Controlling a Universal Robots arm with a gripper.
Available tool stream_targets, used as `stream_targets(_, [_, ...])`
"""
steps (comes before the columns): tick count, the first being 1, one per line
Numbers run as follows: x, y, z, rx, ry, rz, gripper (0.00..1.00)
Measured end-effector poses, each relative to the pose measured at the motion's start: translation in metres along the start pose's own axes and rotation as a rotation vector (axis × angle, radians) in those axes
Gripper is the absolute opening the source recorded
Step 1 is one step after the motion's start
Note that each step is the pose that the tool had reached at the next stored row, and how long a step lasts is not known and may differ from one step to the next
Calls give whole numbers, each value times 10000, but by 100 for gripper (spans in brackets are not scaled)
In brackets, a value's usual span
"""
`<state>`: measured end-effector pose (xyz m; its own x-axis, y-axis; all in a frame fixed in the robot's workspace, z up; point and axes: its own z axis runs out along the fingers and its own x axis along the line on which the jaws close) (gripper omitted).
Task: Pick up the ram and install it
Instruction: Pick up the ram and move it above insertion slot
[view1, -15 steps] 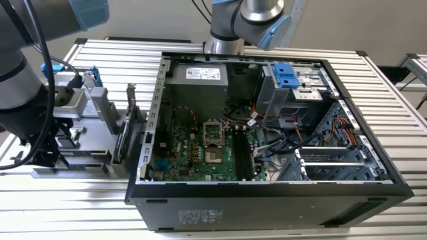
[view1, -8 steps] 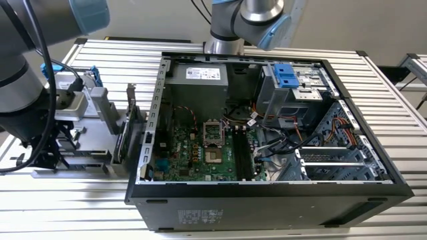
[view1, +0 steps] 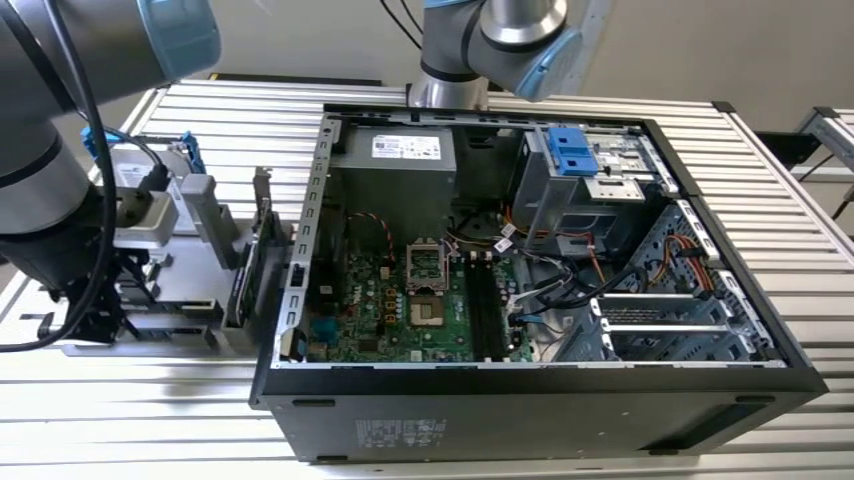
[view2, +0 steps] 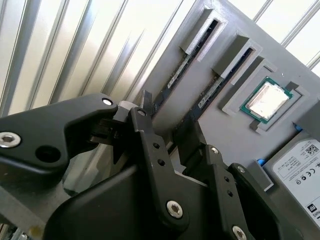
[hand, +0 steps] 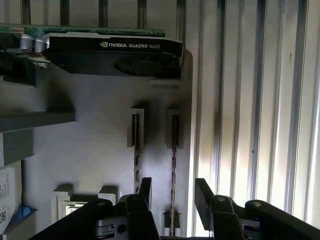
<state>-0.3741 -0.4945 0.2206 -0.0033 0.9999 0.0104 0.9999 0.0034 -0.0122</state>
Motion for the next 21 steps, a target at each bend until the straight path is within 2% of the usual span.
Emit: stream_targets(21, [-2, -30, 190, 12, -19, -13, 100])
